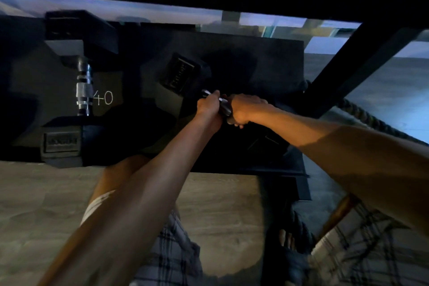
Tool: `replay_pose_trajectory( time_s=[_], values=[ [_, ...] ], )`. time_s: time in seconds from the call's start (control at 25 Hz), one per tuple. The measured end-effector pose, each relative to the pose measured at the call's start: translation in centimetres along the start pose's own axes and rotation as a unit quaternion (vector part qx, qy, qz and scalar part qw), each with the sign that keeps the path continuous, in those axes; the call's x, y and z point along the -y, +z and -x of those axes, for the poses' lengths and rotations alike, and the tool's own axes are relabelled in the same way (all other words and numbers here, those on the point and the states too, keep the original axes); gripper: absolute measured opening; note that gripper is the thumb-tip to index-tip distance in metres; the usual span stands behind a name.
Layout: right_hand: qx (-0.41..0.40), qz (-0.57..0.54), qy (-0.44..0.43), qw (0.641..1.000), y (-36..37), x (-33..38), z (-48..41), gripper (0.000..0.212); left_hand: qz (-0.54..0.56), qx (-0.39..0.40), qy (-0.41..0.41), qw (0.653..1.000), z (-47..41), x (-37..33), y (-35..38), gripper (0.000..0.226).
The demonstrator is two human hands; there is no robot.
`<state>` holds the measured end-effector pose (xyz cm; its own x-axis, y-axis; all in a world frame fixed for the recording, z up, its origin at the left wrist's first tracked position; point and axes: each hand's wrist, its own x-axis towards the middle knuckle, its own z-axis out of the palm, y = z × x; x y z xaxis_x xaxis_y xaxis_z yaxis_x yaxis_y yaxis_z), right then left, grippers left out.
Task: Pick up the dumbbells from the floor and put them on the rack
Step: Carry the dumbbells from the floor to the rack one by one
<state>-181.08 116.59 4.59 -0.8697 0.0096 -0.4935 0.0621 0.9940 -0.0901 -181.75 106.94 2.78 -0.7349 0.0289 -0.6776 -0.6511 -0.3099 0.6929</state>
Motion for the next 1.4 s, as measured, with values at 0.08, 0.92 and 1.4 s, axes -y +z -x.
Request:
replay_pose_trajectory(
  time_s=[0.08, 0.92, 1.4],
  values=[
    [0.013, -0.043, 0.016, 0.999, 1.1, 0.5, -0.5, 0.029, -0.027, -0.008, 0.01, 1.0, -0.2, -0.3, 0.0, 0.018],
    [0.003, -0.622, 0.09, 0.778, 2.7, -0.9, 0.1, 0.031, -0.378, 0.163, 0.138, 0.901, -1.8, -2.2, 4.3, 0.014],
    [-0.006, -0.558, 0.023, 0.829, 3.5, 0.9, -0.6, 0.033, -0.345, 0.111, 0.148, 0.92, -3.3, -1.8, 1.8, 0.029]
  ],
)
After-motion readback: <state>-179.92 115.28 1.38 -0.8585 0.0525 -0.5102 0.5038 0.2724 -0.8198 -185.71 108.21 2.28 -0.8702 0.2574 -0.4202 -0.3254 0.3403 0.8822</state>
